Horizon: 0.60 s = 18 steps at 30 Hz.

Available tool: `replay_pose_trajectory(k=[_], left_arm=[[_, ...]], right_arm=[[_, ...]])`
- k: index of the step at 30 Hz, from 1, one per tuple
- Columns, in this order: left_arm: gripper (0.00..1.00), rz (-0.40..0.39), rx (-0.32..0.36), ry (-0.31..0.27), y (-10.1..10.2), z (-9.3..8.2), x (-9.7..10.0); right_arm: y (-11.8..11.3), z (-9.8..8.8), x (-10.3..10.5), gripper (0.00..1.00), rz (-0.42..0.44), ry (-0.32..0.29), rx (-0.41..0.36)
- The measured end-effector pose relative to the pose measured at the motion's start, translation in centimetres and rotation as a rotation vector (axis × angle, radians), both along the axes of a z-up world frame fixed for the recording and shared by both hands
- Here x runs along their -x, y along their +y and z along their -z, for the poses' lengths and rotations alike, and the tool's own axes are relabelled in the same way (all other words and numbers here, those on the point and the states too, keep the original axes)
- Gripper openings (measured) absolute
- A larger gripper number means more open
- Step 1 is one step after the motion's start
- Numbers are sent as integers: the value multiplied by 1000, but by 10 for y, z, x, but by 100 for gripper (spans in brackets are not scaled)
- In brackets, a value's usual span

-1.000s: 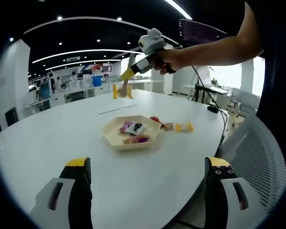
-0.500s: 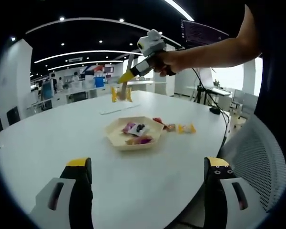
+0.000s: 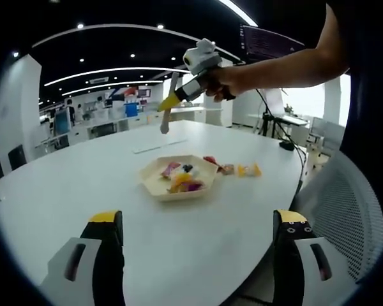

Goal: Place the target food into the container with the food tongs after gripping and lifting it, then release it inside without dropping or visibly crushing the food.

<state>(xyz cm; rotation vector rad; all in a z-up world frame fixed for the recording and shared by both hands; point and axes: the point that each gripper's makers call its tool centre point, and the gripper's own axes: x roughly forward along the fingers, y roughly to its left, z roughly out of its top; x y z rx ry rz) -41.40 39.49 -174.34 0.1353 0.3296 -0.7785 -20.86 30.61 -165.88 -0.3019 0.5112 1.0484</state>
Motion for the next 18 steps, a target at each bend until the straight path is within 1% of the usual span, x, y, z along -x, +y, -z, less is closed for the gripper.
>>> replay_pose_trajectory(k=[4, 7, 8, 10, 11, 12, 13, 15, 18], left_arm=[[94, -3, -2, 0, 1, 0, 0], [94, -6, 3, 2, 1, 0, 0], [94, -4, 6, 9, 1, 0, 0], [96, 8, -9, 13, 0, 3, 2], [97, 19, -13, 28, -1, 6, 4], [99, 26, 6, 52, -3, 7, 5], [99, 27, 9, 52, -3, 6, 5], [99, 31, 13, 51, -4, 5, 6], [100, 30, 18, 51, -4, 5, 5]], right_arm=[[-2, -4, 0, 20, 7, 1, -14], [-5, -8, 5, 20, 8, -4, -19], [-7, -10, 7, 20, 6, -11, -20], [-11, -13, 6, 20, -7, -47, -14], [-13, -13, 8, 20, -10, -42, -16], [-17, -14, 9, 20, -11, -42, -17], [-23, -16, 10, 20, -10, -53, -11], [-34, -19, 12, 20, -8, -53, -9], [-52, -21, 14, 20, -5, -71, 0]])
